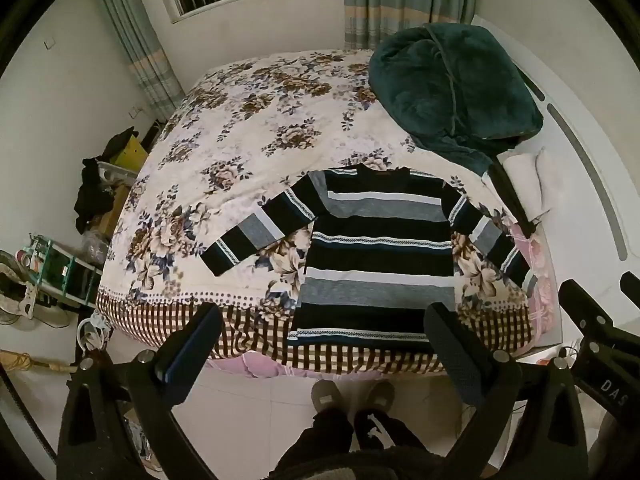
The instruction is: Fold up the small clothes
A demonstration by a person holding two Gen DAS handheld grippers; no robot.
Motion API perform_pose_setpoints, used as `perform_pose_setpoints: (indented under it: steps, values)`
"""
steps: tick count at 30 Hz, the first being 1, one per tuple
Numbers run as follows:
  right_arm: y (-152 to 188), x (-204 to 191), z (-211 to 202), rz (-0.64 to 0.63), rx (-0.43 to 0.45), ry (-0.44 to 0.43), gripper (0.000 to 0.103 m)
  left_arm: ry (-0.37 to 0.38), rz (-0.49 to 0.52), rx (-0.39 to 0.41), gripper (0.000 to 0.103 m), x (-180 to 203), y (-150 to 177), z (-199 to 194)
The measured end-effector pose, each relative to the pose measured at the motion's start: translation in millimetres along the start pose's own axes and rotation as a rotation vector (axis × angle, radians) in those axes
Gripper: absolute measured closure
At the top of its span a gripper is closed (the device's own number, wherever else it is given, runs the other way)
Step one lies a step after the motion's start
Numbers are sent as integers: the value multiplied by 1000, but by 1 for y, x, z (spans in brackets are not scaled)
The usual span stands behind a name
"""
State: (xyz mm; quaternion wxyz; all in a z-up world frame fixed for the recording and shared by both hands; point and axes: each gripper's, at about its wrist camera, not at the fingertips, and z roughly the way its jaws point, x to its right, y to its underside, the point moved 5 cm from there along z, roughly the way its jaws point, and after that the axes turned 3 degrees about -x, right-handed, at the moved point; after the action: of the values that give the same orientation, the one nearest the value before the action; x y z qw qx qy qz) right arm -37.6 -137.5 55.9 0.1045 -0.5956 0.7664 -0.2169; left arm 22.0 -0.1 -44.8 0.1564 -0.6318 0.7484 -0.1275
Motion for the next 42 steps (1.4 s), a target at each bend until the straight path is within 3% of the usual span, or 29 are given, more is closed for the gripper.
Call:
perform_pose_setpoints:
  steps: [42]
  values:
    - [6, 0, 1, -3, 20, 2, 0, 13, -11, 15, 0, -1, -7, -2]
